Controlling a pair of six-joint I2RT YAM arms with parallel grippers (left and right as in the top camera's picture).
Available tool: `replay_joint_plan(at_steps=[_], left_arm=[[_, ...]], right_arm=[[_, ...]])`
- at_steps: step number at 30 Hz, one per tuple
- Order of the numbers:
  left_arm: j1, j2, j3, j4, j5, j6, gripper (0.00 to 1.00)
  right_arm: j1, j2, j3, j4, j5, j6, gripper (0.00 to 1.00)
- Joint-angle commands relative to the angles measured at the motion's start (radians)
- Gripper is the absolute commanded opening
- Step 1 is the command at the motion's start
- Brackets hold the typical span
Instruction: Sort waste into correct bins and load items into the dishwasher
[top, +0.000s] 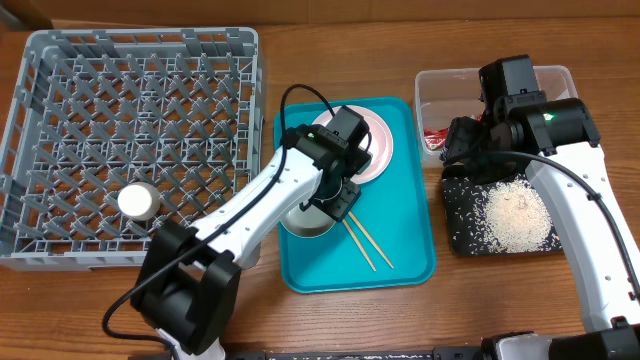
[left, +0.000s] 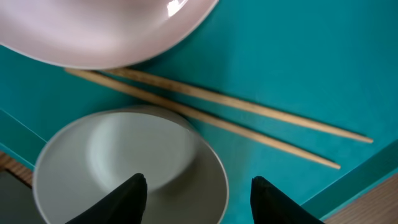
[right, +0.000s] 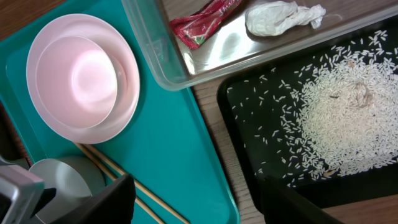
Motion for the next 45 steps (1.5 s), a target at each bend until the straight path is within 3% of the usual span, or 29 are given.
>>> replay_joint_plan(at_steps=[1,9,18,23,40,45], left_arm=[[-0.011,0.038,0.015,-0.015,0.035,0.0,0.54],[-0.014,0.054,0.002,-0.018,0.045,0.0,0.47],[-0.025,0.055,-0.067,0.015,0.045,0.0,0.45],[-0.031,0.055,-0.084,0.023,0.045,-0.004,0.29],[-0.04,0.055,-0.116,0.055,0.043,-0.012,0.18],[-0.04,0.055,-0.117,0.059,0.005,-0.034,0.04]], right_arm=[[-0.001,-0.005,0.012,0.003,0.0,0.005,0.66],[-0.001,-0.005,0.012,-0.008,-0.001,0.005,0.66],[-0.001,-0.005,0.012,-0.008,-0.001,0.005,0.66],[-0.001,-0.005,0.012,-0.008,0.0,0.005,0.66],[-0.001,-0.005,0.012,-0.008,0.0,0.001,0.66],[-0.001,-0.005,0.012,-0.009,0.0,0.001,0.66]])
